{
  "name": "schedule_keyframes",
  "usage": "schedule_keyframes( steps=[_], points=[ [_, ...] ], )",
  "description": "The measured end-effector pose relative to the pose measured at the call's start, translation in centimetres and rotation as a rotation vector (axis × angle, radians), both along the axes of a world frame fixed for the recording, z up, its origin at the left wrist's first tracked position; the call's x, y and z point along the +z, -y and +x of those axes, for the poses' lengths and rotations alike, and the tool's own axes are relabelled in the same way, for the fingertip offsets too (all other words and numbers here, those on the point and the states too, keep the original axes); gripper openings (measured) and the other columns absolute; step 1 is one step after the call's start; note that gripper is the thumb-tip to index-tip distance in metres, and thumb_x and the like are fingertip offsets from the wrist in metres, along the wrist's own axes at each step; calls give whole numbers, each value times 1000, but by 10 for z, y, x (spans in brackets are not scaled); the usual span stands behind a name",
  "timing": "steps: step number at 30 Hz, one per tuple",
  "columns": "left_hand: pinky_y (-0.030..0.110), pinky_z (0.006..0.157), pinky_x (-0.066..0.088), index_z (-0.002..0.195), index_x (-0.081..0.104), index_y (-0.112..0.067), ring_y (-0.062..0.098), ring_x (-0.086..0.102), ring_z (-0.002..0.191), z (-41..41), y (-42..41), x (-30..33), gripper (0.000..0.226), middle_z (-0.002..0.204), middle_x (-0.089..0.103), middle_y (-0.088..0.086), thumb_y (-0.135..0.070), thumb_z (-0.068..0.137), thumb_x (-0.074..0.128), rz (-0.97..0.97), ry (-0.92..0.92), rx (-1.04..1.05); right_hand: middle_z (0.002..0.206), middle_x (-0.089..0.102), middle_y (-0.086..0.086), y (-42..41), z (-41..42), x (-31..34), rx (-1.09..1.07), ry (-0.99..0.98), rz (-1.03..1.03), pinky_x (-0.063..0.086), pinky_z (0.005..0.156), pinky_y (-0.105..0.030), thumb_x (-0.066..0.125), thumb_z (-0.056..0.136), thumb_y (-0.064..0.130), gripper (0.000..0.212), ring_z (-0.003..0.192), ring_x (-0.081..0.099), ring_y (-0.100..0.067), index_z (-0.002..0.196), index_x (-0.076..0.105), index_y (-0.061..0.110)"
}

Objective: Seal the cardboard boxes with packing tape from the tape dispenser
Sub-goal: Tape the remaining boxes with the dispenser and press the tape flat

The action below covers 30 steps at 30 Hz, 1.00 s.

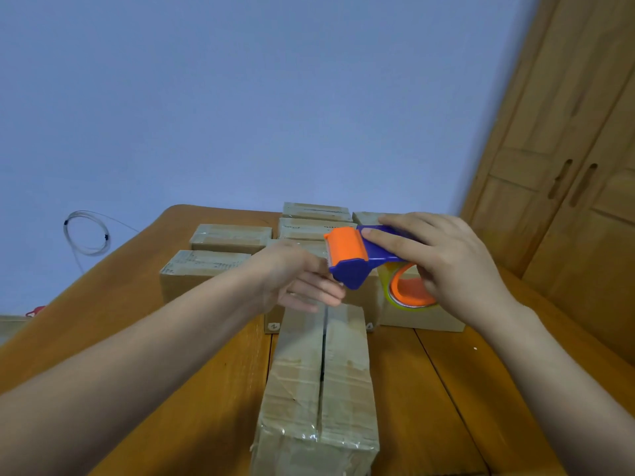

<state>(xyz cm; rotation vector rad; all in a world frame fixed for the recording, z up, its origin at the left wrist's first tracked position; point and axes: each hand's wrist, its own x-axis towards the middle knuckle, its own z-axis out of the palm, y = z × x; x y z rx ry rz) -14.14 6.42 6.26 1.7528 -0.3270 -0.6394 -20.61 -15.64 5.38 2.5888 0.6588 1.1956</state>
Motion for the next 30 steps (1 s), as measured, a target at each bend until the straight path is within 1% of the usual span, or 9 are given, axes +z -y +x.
schedule_keyframes(
  steps=[3, 6, 9, 12, 15, 17, 21, 25, 30],
  points=[
    [34, 74, 55, 84, 59, -6, 22, 71, 72, 4, 8, 8, 26, 80, 73, 13, -14, 102, 43, 126, 101, 67, 129, 60, -11, 2, 8, -7, -83, -33, -6, 48, 83, -44, 74, 75, 1, 74, 109, 59, -36, 138, 45, 27],
    [33, 75, 54, 80, 56, -4, 23, 69, 71, 9, 12, 12, 27, 75, 71, 13, -13, 102, 42, 161, 124, 73, 131, 59, -9, 3, 11, -8, -103, -90, 6, 49, 80, -45, 75, 74, -2, 84, 108, 59, -34, 141, 37, 32],
    [30, 71, 54, 82, 59, -3, 18, 69, 64, 12, 9, 13, 29, 69, 71, 10, -13, 102, 41, 152, 102, 49, 130, 58, -8, 4, 13, -10, -97, -87, -7, 47, 78, -44, 69, 76, -6, 82, 106, 58, -34, 142, 38, 32],
    [28, 64, 56, 85, 61, -5, 15, 70, 60, 15, 7, 11, 24, 69, 72, 9, -15, 101, 45, 135, 104, 41, 131, 56, -9, 6, 13, -13, -102, -85, -11, 47, 78, -44, 72, 77, -2, 84, 107, 57, -34, 143, 34, 33],
    [26, 57, 56, 85, 64, -5, 16, 71, 61, 23, 5, 6, 21, 72, 73, 9, -17, 98, 53, 134, 128, 30, 131, 56, -10, 9, 14, -17, -94, -95, -34, 46, 77, -42, 73, 77, 2, 85, 108, 56, -34, 144, 31, 34],
    [29, 62, 57, 83, 67, -3, 18, 71, 63, 34, -6, 3, 22, 71, 73, 10, -18, 95, 58, 143, 171, 61, 129, 56, -10, 21, 13, -19, -121, -103, -51, 46, 77, -41, 74, 76, 3, 86, 107, 56, -34, 143, 31, 35],
    [34, 71, 56, 89, 69, 2, 22, 70, 65, 58, -50, -6, 22, 75, 73, 13, -14, 95, 56, 146, 189, 116, 120, 61, -13, 59, 1, -29, -217, -73, -27, 47, 72, -41, 74, 62, -13, 99, 97, 60, -36, 140, 36, 34],
    [35, 72, 55, 87, 69, 0, 23, 70, 69, 64, -62, -25, 24, 78, 73, 14, -15, 96, 52, 157, 151, 67, 118, 64, -12, 67, -6, -41, -208, -109, -57, 49, 70, -41, 81, 59, -8, 97, 96, 62, -35, 138, 40, 30],
    [36, 71, 56, 86, 68, -1, 24, 70, 70, 63, -58, -37, 27, 81, 72, 16, -20, 96, 52, 111, 108, 17, 120, 63, -11, 77, -15, -47, -184, -119, -17, 47, 71, -40, 75, 60, -13, 95, 99, 61, -36, 137, 41, 31]
  ],
)
